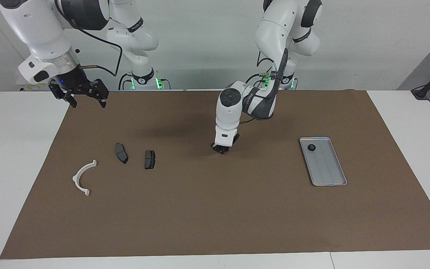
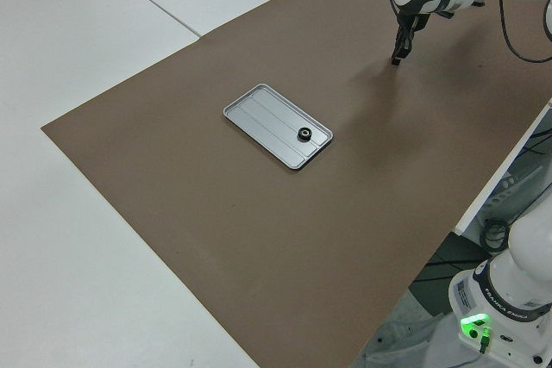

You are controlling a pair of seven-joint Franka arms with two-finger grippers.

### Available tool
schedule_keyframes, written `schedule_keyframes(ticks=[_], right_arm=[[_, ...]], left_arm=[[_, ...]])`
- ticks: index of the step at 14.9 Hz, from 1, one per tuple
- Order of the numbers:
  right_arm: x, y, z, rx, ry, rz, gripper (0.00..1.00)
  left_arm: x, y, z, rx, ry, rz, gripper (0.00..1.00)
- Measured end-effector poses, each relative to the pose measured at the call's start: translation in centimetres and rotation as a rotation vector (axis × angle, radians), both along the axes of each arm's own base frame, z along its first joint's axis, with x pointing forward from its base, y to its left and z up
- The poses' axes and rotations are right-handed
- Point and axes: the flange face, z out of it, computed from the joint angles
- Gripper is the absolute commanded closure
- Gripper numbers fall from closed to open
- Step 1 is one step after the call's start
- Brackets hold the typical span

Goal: Pick bearing gear from pile to tray
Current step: 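Carry the black part with the left gripper over the tray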

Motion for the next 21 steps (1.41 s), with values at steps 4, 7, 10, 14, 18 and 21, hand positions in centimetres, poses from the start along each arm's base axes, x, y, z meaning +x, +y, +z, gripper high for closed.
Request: schedule_keyframes(ticks=[4, 7, 10, 14, 18, 21], right_arm=[[0.0, 0.0, 0.0, 0.0, 0.0, 0.0, 0.0], [0.0, 0.0, 0.0, 0.0, 0.0, 0.0, 0.0], [0.0, 0.0, 0.0, 0.0, 0.0, 0.0, 0.0], [0.0, 0.0, 0.0, 0.0, 0.0, 0.0, 0.0], [0.0, 0.0, 0.0, 0.0, 0.0, 0.0, 0.0], [0.0, 0.0, 0.0, 0.0, 0.0, 0.0, 0.0]], left_arm=[[2.7, 3.8, 2.9, -0.009, -0.022, 0.002, 1.0], [6.1, 10.1, 6.4, -0.017, -0.04, -0.032, 1.0], [8.9, 16.1, 7.2, -0.014, -0.051, -0.108, 1.0], [12.2, 26.4, 7.0, -0.005, -0.055, -0.243, 1.0], [13.7, 34.2, 7.1, 0.003, -0.064, -0.334, 1.0], [14.1, 38.1, 6.6, 0.01, -0.062, -0.388, 1.0]])
